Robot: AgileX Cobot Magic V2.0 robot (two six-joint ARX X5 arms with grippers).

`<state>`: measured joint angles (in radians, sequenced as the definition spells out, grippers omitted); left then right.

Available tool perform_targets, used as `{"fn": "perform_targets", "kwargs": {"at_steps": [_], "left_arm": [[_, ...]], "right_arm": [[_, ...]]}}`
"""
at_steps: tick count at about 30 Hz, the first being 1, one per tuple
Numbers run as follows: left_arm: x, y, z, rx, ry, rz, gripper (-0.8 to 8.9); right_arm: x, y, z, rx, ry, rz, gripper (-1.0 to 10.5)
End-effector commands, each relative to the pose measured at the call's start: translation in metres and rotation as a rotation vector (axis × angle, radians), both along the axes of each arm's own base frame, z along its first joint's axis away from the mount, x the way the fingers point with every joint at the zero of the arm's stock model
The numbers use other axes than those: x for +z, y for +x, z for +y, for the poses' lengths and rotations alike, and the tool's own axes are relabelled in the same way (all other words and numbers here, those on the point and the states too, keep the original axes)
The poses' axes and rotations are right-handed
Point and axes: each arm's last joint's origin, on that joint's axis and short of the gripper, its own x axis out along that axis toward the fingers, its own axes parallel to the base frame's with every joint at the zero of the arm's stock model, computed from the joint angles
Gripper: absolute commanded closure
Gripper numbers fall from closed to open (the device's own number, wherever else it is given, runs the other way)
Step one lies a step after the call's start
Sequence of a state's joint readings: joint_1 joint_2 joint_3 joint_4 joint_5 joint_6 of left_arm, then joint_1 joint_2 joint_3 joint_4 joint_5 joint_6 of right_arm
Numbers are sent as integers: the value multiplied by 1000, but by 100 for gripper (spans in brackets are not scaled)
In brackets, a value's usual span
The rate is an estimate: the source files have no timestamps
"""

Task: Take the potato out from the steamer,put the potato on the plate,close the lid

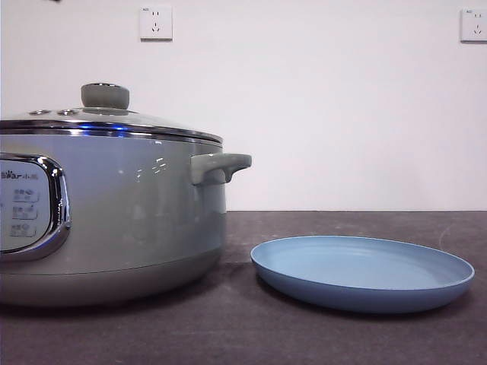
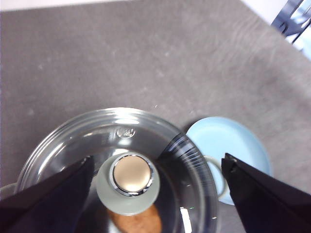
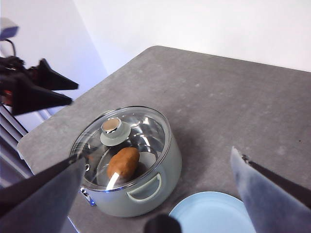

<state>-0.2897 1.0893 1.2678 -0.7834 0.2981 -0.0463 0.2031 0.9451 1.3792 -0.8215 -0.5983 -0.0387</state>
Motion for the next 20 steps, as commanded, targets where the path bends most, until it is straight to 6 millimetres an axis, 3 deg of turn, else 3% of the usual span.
{"fn": "perform_targets", "kwargs": {"at_steps": [1, 10, 20], "left_arm": [[-6, 7, -10, 26, 52, 11, 365], [-32, 29, -40, 40, 195, 89, 365], [-59, 49, -52, 59, 283, 179, 366]], "right_arm": [[2, -1, 0, 0, -1, -14, 442], [2, -1, 0, 0, -1, -14, 442], [2, -1, 0, 0, -1, -14, 442]]}}
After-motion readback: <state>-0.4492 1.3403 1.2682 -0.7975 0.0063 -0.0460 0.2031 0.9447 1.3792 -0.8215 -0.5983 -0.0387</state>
